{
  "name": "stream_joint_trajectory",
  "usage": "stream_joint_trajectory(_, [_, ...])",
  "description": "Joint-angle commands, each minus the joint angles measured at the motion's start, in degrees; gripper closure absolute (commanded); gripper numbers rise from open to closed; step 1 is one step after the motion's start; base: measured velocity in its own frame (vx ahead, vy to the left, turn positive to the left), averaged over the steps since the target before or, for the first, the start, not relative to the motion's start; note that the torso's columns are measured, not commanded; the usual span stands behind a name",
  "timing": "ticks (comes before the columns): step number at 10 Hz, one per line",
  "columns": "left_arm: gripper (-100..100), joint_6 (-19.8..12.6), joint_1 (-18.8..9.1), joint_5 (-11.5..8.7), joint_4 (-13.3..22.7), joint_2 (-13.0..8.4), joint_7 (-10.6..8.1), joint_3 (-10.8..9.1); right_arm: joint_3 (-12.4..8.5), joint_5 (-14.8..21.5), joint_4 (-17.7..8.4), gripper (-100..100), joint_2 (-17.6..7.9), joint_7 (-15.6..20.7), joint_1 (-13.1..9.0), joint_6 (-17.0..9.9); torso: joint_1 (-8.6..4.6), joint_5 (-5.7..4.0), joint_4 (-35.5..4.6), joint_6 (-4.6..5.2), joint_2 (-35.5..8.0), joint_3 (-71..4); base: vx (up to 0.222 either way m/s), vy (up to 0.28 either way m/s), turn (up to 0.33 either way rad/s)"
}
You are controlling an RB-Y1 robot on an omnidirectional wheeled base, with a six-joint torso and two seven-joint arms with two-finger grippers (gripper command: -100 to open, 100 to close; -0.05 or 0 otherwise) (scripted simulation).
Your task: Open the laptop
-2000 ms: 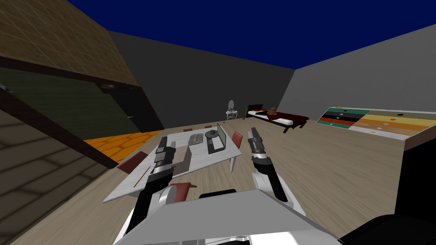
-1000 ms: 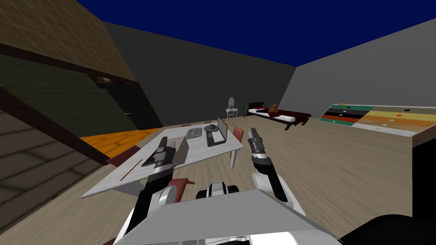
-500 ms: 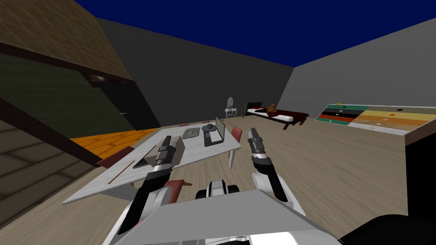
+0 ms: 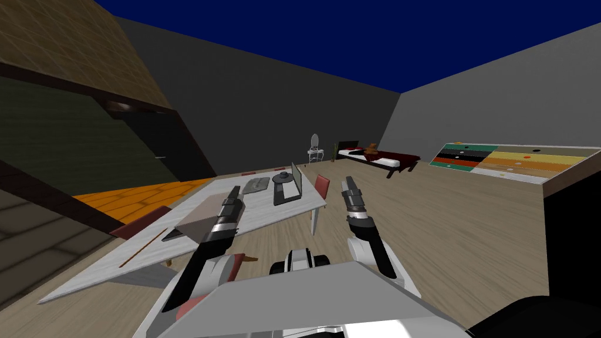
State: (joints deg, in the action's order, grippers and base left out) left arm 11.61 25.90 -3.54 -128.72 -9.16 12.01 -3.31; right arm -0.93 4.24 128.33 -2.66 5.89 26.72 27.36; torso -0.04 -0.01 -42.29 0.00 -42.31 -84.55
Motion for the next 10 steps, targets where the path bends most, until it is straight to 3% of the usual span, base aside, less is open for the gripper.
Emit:
stream_joint_trajectory(1, [-100, -3.6, -0.8, 0.9, -0.3, -0.5, 0.75, -0.78, 0.0, 0.0, 0.0, 0, 0.0, 0.0, 0.0, 0.0, 0.03, 0.01, 0.0, 0.0, 0.0, 0.0, 0.053, -0.137, -0.053])
stream_joint_trajectory(10, [-100, -14.1, -3.6, 3.7, -0.6, 1.1, 2.97, -2.99, 0.0, 0.0, 0.0, 0, 0.0, 0.0, 0.0, 0.0, 0.11, 0.03, 0.0, 0.0, 0.1, 0.0, 0.045, -0.115, -0.036])
